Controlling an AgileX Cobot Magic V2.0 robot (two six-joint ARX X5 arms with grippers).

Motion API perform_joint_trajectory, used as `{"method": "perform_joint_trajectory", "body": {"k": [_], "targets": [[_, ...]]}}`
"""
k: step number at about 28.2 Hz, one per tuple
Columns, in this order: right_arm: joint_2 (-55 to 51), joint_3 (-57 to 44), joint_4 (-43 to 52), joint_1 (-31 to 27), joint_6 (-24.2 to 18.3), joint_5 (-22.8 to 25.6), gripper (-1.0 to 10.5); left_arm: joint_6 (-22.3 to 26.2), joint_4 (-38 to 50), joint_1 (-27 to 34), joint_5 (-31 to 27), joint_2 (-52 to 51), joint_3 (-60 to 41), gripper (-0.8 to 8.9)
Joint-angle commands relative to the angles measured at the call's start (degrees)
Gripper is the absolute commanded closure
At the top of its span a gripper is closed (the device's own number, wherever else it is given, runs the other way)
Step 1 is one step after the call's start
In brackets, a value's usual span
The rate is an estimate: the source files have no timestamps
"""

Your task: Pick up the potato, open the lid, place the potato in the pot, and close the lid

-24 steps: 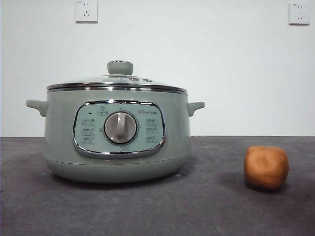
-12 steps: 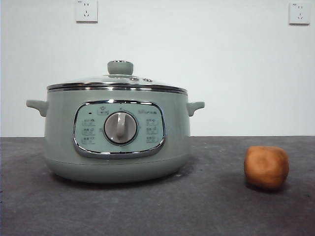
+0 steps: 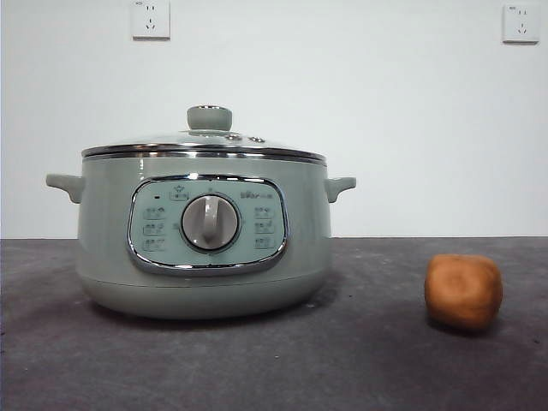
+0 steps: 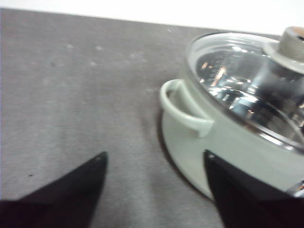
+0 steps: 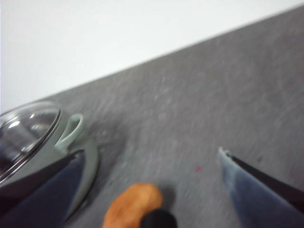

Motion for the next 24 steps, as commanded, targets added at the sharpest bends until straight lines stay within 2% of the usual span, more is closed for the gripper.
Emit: {"method": "perform_joint_trajectory", "body": {"k": [1,7,14,18,19,22,24], "targets": [[6.0,3.5,-3.4,0.0,1.0,-2.5,4.3,-0.5,-2.0,0.1,3.1,5.9,4.5,2.74],[19.4,12.3,-12.2,0.0,0.6,-7.9,4.3,-0.6,-12.9,0.0,7.8,19.0,16.4,2.74],[33.9,23.5,-22.6,0.1,0.3,-9.0,4.3,-0.6,-29.1,-0.3,7.7,29.9,30.5,2.75],[44.5,29.9,-28.4,1.8,-0.9,-9.0,4.3,-0.6,-30.3,-0.3,7.7,33.2,35.8,2.75],[46.8,30.9,-28.5,3.1,-0.9,-8.6,4.1,-0.5,-30.3,-0.3,7.7,33.6,36.3,2.75],[53.2,33.0,-28.2,8.1,-0.9,-5.3,2.2,-0.5,-31.3,-0.3,7.7,34.2,36.3,2.75],[57.5,34.1,-27.6,12.2,-0.6,-2.5,2.1,0.4,-32.1,-0.3,7.7,34.7,36.3,2.75]]}}
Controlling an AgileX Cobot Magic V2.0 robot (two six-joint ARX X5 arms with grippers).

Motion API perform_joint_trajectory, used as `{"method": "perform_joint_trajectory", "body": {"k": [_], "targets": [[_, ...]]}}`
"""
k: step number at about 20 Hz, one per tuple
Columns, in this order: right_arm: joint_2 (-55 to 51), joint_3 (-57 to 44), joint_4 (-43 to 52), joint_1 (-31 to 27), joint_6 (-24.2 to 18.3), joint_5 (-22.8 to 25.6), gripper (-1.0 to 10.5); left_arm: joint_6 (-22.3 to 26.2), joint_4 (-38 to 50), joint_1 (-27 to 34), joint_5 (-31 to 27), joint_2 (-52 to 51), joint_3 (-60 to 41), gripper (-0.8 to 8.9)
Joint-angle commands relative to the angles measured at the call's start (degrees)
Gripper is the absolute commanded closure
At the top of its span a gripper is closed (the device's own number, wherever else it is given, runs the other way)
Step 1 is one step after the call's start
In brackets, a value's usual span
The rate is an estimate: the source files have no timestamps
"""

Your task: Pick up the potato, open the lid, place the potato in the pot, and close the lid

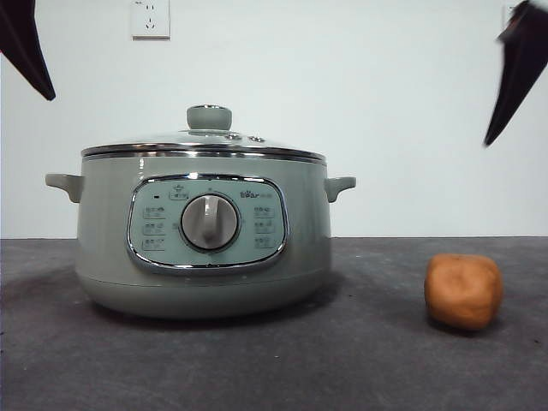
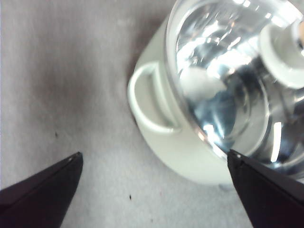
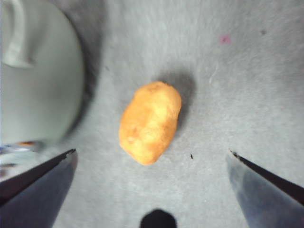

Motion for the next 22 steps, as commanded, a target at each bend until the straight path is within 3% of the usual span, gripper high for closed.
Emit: {"method": "perform_joint_trajectory", "body": {"k": [1,5,9,15,16,17,19,22], "targets": [[5.0,0.9,1.6,4.4,0.8,4.0,2.1,1.8,-0.2,-0.2,0.2,0.7,-0.1,2.75],[12.5,2.2,6.1,9.9,4.5,8.3,2.1,2.0,-0.8,-0.2,0.2,1.9,-0.1,2.79],[19.6,5.1,6.9,13.8,5.9,15.6,2.2,3.1,-1.4,-0.9,0.2,3.3,-0.1,2.79],[27.0,6.0,7.2,15.9,8.9,16.0,2.3,3.3,-1.6,-1.0,0.1,4.5,-0.1,2.79],[27.9,6.0,6.6,15.9,8.8,16.0,3.2,3.3,-1.6,-1.0,0.1,4.5,-0.1,2.79],[28.2,6.0,6.0,15.9,8.8,16.0,4.9,3.3,-1.6,-1.0,0.2,4.5,-0.1,2.79],[28.2,6.0,6.0,15.9,8.5,16.0,9.1,3.3,-1.4,-1.0,0.2,4.5,-0.1,2.79],[26.9,6.5,4.6,15.9,6.9,16.0,9.5,3.2,-1.4,-2.0,0.2,4.5,0.0,2.79]]}}
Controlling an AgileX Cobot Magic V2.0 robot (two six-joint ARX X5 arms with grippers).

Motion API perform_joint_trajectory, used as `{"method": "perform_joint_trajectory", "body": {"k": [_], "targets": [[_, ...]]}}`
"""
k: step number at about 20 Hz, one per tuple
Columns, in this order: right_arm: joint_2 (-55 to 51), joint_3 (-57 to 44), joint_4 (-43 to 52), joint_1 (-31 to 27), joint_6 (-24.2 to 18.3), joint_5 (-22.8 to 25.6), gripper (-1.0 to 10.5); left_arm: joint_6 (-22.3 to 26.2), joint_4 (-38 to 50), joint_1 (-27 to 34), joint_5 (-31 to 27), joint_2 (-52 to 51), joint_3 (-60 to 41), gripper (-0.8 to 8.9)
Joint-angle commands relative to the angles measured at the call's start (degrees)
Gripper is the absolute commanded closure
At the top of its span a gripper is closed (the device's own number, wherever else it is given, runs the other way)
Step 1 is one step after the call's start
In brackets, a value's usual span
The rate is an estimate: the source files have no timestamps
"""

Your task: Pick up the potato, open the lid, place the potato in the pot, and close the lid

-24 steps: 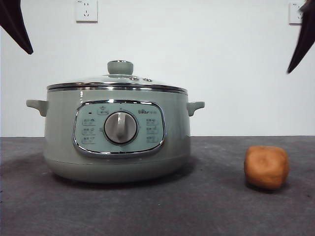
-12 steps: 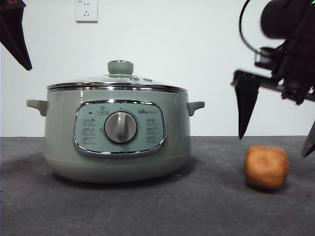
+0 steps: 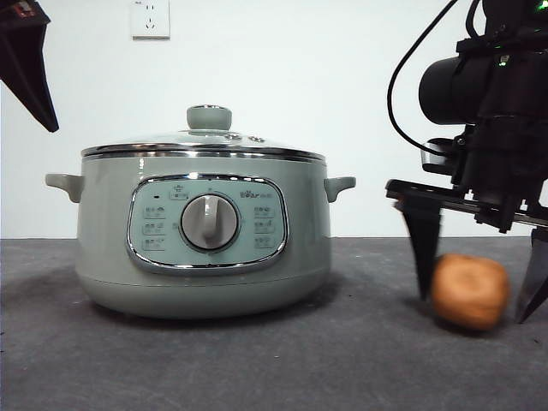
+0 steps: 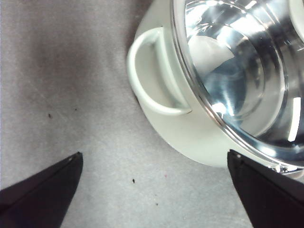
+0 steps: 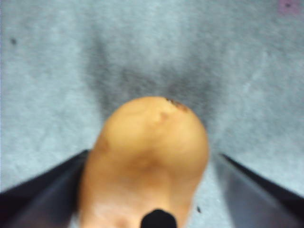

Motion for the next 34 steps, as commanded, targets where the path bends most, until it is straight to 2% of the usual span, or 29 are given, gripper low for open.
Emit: {"method": "perform_joint_trajectory", "body": {"k": [1,5,8,13,18,23,27,30,34], "targets": [[-1.2,0.8,-1.5,0.1,-1.6,0.2,9.5,0.5,0.2,-1.2,0.2,0.2,0.3,2.79],[-5.1,4.4,-7.7,0.1,-5.8,0.2,9.5,0.0,1.1,-5.9,-0.4,0.3,3.1,2.80],[-7.7,7.5,-14.7,0.1,-10.3,1.3,9.5,-0.2,1.1,-9.8,-4.0,1.8,8.0,2.80],[-12.2,8.3,-20.2,0.1,-15.2,1.3,9.5,-0.2,3.0,-15.4,-5.9,10.6,18.9,2.79],[-15.3,8.3,-21.9,0.1,-16.0,1.3,9.5,0.5,6.2,-20.1,-5.8,21.1,27.1,2.80],[-15.9,8.3,-22.1,0.1,-16.0,1.5,9.5,1.0,7.6,-22.9,-7.0,25.2,27.9,2.83],[-15.9,8.3,-22.0,0.1,-16.0,1.5,9.5,3.5,7.0,-24.4,-10.4,26.6,27.9,2.87],[-15.9,8.3,-22.1,0.1,-16.3,1.8,9.5,3.8,7.6,-25.1,-12.1,26.6,27.9,5.01],[-15.9,8.3,-22.1,0.1,-16.4,1.8,9.5,3.8,7.1,-25.1,-12.3,27.2,27.9,6.84]]}}
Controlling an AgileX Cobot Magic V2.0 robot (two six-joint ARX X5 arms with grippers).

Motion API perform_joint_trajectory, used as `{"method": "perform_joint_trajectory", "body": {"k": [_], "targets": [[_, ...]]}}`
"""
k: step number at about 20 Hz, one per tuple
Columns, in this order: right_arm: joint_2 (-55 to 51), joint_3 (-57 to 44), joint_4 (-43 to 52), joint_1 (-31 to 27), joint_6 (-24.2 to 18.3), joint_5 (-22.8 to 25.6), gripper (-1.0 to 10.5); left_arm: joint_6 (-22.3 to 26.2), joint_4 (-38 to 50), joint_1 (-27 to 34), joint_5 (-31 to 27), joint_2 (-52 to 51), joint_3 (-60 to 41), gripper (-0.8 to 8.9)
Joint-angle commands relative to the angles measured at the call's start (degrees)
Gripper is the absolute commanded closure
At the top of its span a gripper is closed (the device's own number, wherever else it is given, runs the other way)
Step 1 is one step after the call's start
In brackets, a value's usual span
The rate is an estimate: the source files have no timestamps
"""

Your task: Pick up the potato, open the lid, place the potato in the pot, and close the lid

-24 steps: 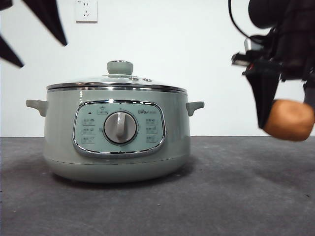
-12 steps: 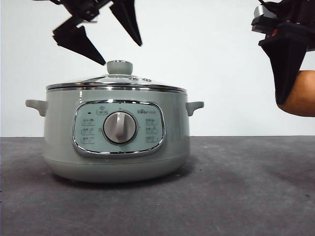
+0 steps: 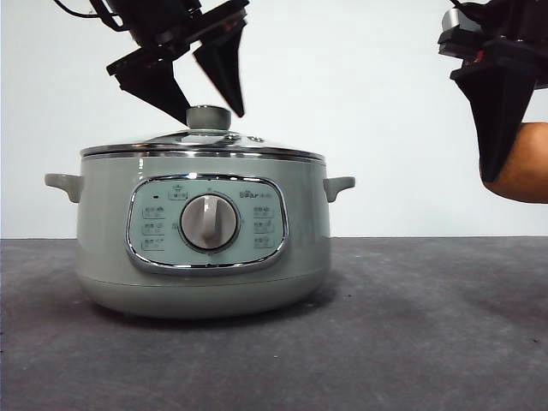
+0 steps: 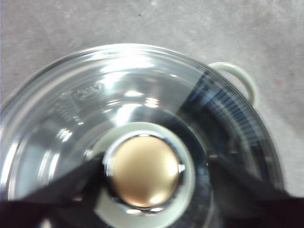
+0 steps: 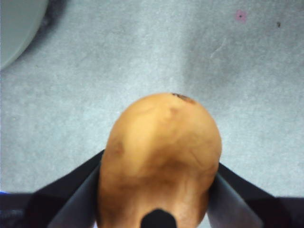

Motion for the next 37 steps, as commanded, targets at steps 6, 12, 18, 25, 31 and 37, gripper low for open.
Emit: {"method": "perform_joint_trajectory", "body": {"k": [6,12,18,25,31,37], "targets": [[-0.1,0.2,0.0,0.1,-0.6,0.2,9.5,0.7,0.0,-0.1,-1.3,1.1,0.2,8.26],[-0.1,1.0,-0.5,0.1,-0.3,0.2,9.5,0.7,-3.0,0.1,-1.0,0.0,5.2,8.26],[0.3,10.6,-3.5,2.6,0.4,-0.8,9.5,3.8,-11.7,0.5,-8.0,0.0,17.5,8.26],[12.7,26.7,-4.5,13.4,3.2,-2.2,9.5,6.3,-17.5,7.7,-10.2,0.0,19.4,8.26],[30.2,46.7,-7.8,19.9,3.5,-2.2,9.5,6.2,-17.4,18.0,-10.0,0.0,19.4,8.26],[44.1,60.2,-8.4,22.3,3.5,-2.2,9.5,6.2,-15.6,27.2,-10.0,0.0,19.4,8.26]]}}
